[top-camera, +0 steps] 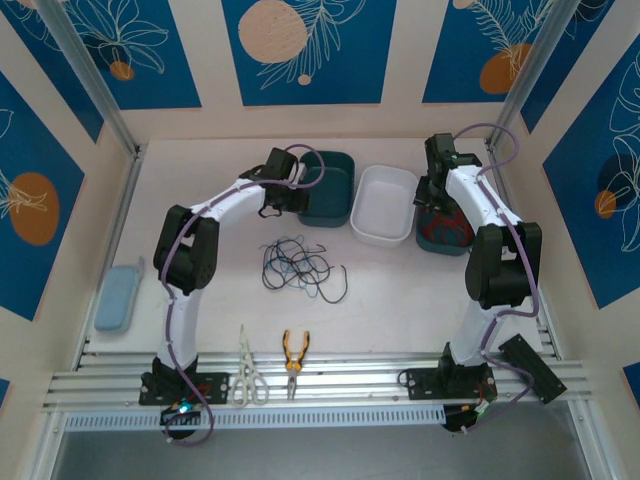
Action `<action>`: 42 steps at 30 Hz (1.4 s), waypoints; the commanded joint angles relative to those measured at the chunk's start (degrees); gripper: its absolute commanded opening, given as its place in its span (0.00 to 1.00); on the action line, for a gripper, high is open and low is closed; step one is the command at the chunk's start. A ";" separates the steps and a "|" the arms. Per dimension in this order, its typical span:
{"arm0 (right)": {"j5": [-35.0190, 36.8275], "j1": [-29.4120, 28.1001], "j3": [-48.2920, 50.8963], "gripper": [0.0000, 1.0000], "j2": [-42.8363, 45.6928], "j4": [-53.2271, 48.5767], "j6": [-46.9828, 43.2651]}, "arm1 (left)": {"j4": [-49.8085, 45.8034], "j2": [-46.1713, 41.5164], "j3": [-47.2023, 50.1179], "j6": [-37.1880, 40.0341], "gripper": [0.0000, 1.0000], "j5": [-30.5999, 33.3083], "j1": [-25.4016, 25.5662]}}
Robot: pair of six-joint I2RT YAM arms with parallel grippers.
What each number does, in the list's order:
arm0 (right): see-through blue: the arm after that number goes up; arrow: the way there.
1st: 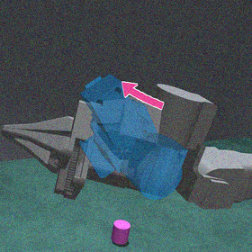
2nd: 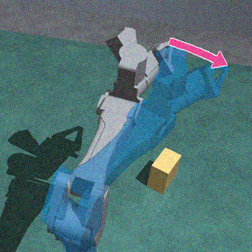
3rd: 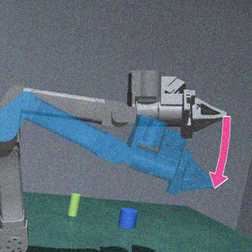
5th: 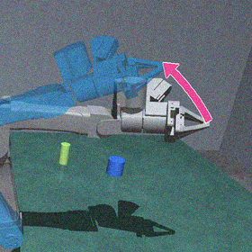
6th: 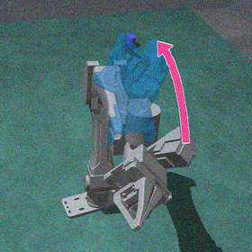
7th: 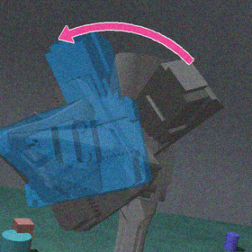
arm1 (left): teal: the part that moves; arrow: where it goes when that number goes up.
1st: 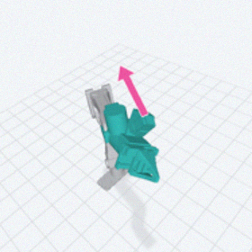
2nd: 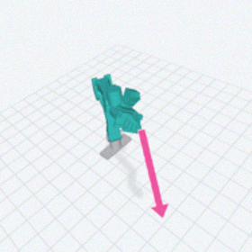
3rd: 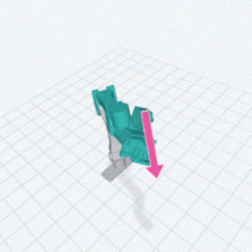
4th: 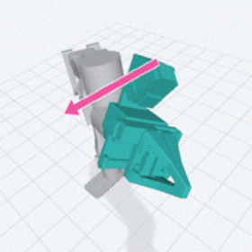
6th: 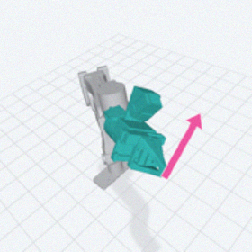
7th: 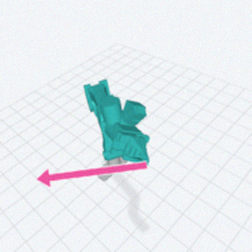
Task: Untangle the cables
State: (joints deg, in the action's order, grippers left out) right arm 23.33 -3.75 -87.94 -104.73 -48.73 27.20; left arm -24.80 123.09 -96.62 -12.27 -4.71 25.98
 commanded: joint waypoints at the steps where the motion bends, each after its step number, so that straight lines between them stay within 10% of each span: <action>1: -4.61 0.14 0.19 0.52 -0.63 1.57 1.54 | -2.54 1.10 -1.58 2.03 0.37 -1.88 -0.58; 14: -11.08 1.53 -1.77 0.62 -4.55 4.43 3.25 | -7.21 -0.13 -1.65 6.88 0.25 0.14 -0.92; 22: -11.91 0.61 -3.46 0.62 -7.59 4.64 2.96 | -7.08 -0.57 -1.67 3.84 0.48 -1.79 -1.10; 42: -9.69 -1.59 -4.91 0.63 -7.15 2.35 2.18 | 2.26 -5.37 5.15 -7.87 0.55 -5.71 -1.15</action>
State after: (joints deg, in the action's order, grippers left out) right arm 13.10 -4.89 -90.70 -112.09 -44.58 29.50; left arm -24.18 121.84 -92.77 -18.11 -10.48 25.56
